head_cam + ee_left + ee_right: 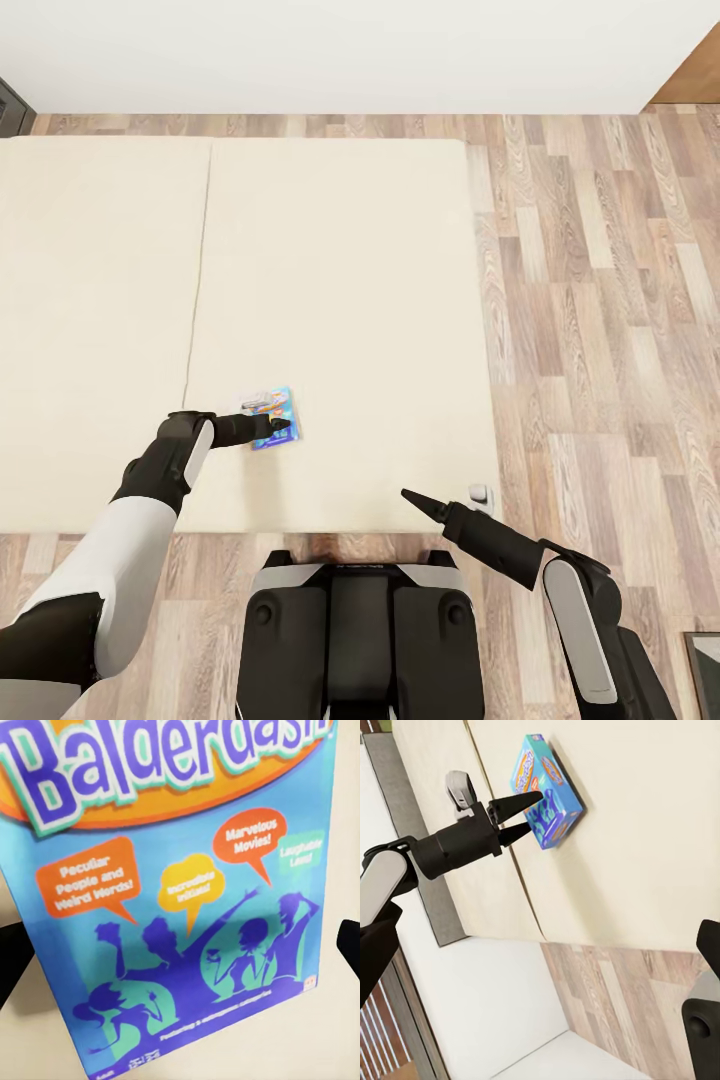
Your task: Put all the toys in the child's room - the three board games (two on the bed and one on the table), the two jigsaw puzzles on the table, and the tennis ball on the table - inside the toy box on the table in the child's room.
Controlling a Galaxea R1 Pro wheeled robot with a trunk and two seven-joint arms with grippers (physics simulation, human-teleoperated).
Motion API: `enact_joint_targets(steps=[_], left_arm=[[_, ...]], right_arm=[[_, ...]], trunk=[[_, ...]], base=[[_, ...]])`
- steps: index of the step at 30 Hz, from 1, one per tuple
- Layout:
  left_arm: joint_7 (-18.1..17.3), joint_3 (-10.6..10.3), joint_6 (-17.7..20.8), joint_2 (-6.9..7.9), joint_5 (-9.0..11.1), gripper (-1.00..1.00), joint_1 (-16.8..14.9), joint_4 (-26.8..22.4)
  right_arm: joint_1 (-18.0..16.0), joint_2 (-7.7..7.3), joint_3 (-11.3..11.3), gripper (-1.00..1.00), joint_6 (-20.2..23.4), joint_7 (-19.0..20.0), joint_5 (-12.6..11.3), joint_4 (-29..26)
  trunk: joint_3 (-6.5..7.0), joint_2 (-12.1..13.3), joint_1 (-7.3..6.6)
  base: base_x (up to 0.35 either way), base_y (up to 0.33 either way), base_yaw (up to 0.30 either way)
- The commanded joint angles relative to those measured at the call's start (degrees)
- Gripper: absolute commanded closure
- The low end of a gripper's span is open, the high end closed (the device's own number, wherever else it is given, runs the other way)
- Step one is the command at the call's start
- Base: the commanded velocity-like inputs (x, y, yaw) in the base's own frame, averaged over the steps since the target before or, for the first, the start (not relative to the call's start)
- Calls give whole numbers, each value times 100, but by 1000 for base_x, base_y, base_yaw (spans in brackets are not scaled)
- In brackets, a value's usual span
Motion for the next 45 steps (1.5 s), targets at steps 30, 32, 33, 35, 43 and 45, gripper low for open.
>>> enact_joint_targets(steps=[30,32,33,35,43,45], left_arm=[[-28,16,36,-28,-4,-100,-2,-4],[-29,16,36,-28,-4,-100,-2,-4],[-30,16,36,-28,-4,-100,-2,-4],[-31,16,36,-33,-4,-100,-2,-4],[-25,-2,52,-12,-4,-100,-2,-4],[-25,-3,69,12,-4,-100,-2,-4]], right_arm=[[-2,6,-14,-100,26,30,15,-2],[-2,6,-14,-100,26,30,15,-2],[-4,6,-14,-100,29,30,15,-2],[-6,6,-14,-100,35,30,13,-2],[-11,6,-14,-100,43,30,16,-2],[-11,6,-14,-100,43,30,16,-2]], trunk=[[-6,-9,3],[-6,-9,3],[-6,-9,3],[-6,-9,3],[-6,-9,3],[-6,-9,3]], base=[[0,-89,0],[0,-89,0],[0,-45,0],[0,-54,0],[0,-88,0],[0,-3,0]])
